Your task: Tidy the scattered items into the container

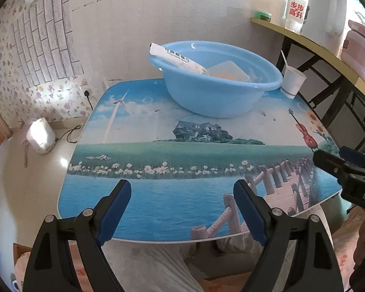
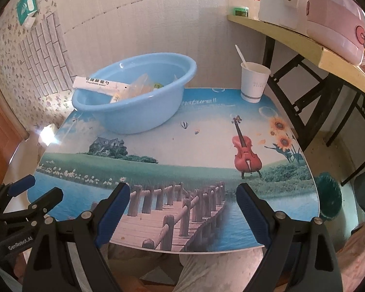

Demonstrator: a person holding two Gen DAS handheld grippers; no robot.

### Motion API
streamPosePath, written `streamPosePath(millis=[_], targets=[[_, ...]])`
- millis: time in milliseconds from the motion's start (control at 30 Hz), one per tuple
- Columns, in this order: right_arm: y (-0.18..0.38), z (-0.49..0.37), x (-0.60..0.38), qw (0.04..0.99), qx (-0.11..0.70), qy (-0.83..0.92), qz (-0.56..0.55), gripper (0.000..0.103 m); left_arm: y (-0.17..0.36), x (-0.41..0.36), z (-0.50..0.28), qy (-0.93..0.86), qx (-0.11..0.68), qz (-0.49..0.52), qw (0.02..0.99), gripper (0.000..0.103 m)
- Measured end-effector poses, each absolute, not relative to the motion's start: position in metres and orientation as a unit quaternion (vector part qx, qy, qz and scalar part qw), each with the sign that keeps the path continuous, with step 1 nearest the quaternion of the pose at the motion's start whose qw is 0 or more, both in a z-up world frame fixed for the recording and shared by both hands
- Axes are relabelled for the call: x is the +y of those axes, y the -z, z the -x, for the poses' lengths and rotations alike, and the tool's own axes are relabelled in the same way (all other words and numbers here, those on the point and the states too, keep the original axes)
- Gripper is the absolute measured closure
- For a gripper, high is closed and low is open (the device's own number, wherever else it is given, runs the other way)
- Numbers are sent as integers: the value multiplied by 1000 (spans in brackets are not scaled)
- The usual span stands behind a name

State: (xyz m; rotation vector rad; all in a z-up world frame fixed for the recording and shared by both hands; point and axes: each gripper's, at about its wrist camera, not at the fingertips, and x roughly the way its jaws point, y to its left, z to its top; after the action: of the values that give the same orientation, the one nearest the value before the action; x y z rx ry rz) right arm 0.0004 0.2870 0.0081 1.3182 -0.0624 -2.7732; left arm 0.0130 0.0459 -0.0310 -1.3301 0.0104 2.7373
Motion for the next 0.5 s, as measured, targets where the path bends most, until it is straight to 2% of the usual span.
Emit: streamPosePath(millis=[500], targets=[[4, 4, 286, 39, -21, 895, -444, 13, 31, 44, -1, -896, 9, 442, 43, 18]])
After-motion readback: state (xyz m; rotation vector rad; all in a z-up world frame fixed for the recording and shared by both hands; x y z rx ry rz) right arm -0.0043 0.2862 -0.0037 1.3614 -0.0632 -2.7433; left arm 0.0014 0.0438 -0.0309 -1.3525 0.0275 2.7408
